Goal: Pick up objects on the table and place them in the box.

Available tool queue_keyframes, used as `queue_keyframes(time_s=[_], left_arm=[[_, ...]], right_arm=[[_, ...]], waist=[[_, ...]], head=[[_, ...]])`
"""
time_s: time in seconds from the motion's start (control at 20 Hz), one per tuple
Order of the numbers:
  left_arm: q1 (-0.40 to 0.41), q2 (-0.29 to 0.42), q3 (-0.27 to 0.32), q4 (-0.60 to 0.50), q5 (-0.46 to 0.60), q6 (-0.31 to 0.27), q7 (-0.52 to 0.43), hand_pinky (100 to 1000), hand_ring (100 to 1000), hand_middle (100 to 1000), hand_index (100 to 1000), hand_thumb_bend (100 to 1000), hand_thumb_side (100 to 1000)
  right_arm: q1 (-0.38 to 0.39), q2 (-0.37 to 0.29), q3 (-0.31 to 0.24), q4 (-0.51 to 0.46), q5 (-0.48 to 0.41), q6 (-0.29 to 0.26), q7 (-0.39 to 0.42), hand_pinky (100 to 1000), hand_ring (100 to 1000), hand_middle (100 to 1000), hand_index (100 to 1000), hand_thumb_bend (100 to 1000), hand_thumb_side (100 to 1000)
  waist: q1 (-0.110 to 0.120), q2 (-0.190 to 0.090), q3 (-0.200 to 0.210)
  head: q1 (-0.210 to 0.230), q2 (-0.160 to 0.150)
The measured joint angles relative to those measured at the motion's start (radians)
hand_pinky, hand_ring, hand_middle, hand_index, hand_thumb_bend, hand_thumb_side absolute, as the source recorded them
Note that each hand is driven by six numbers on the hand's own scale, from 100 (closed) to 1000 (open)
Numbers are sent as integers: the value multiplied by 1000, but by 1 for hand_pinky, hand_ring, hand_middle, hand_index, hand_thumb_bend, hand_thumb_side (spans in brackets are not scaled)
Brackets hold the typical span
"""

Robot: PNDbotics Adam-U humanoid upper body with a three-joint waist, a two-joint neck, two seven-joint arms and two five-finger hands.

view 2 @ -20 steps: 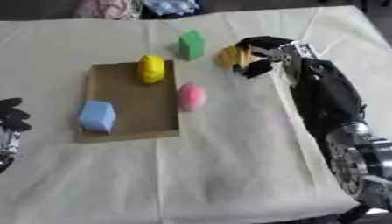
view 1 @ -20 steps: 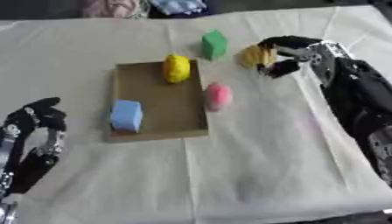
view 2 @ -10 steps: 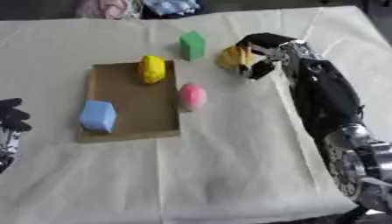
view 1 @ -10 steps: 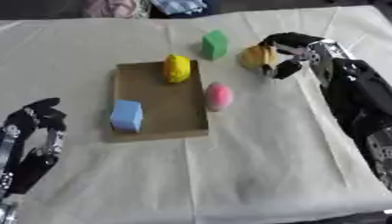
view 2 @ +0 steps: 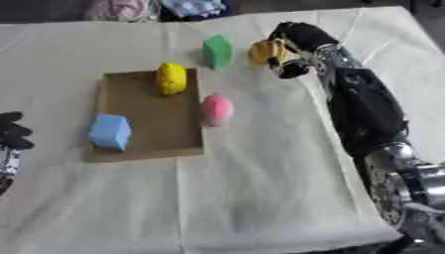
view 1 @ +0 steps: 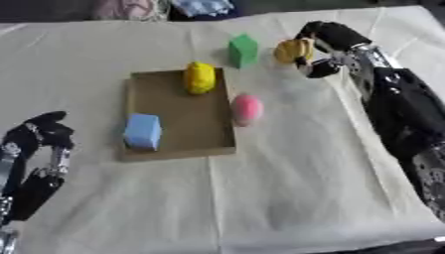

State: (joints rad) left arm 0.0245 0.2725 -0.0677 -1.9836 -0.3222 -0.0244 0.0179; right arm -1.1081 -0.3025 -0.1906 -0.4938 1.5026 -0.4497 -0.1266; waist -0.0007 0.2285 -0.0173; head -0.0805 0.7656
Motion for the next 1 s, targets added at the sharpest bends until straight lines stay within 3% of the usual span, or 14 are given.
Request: queue_keyframes(time_s=[0.2,0.5,0.75,1.0], left_arm=[[0,0,4,0,3,0,0,715,565,592,822,100,648],[0,0,5,0,6,0,0,717,565,591,822,100,648],[0,0,5,0,8,0,0,718,565,591,821,100,649],[-1,0,7,0,9,0,-1,719,565,590,821,100,650]], right_arm=[[0,0,1,-8,5,-20,-67,836,807,744,293,100,215],[-6,0,16,-52,9,-89,-86,840,808,744,287,100,208],[-12,9,57,-122,-31,-205,-66,845,810,746,287,100,203],[-25,28,136,-187,-103,-355,-13,850,815,752,290,100,217]], waist=[[0,0,0],[0,0,0],[0,0,-1],[0,0,0]], head=[[0,0],[0,0],[-2,0],[-9,0]])
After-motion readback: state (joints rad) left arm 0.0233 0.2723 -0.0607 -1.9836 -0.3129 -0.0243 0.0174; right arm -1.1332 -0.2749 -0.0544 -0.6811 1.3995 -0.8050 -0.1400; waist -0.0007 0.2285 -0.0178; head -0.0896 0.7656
